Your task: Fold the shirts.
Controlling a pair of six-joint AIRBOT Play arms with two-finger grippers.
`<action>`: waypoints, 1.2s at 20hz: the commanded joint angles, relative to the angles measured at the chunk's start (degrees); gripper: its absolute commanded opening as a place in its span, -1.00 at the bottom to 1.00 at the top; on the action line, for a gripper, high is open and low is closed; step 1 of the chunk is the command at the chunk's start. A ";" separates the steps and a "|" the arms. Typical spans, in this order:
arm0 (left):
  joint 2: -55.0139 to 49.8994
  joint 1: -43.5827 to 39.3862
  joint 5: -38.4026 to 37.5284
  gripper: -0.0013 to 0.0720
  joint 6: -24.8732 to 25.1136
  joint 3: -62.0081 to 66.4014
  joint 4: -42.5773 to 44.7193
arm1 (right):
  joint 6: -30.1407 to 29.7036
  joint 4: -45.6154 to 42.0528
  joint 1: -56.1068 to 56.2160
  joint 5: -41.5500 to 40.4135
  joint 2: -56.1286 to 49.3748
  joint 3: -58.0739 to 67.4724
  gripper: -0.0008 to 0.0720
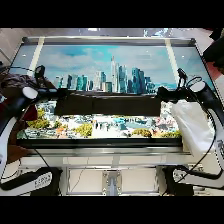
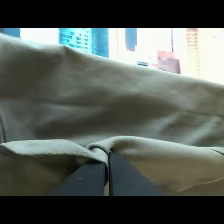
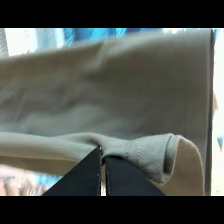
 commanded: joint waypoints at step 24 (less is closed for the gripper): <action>8.04 -3.21 5.75 0.95 -1.27 11.93 9.18 | -8.92 6.16 -15.41 23.12 -20.96 17.05 0.26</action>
